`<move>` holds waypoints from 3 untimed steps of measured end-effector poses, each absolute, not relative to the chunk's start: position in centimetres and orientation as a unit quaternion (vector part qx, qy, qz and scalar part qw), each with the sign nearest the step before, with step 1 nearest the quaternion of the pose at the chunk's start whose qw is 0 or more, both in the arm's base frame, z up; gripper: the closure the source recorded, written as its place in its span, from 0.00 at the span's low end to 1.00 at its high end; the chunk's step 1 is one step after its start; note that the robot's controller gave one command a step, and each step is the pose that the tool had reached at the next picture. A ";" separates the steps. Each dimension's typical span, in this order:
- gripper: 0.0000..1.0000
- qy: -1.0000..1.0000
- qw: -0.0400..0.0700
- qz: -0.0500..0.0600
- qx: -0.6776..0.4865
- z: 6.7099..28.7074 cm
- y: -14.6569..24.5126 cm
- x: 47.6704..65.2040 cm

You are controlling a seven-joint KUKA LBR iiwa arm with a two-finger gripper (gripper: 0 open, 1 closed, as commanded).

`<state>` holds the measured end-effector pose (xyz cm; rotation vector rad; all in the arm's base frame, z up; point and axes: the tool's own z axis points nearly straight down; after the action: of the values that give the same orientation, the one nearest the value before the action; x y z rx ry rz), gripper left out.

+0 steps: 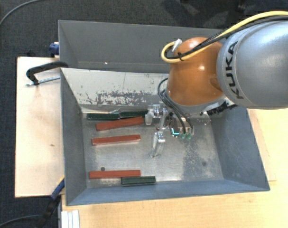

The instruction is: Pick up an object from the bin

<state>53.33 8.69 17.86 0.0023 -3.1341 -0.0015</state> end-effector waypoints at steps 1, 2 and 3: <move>0.00 -0.998 -0.003 -0.002 0.064 6.9 15.7 60.0; 1.00 -0.998 -0.016 -0.004 0.062 8.0 15.7 60.8; 1.00 -0.994 -0.009 -0.002 0.106 24.9 16.2 60.4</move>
Offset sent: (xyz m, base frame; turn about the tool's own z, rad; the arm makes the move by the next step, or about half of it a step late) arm 0.0659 0.0670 -0.1086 -0.1244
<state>60.42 16.24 24.95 0.3343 -3.1410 -0.0050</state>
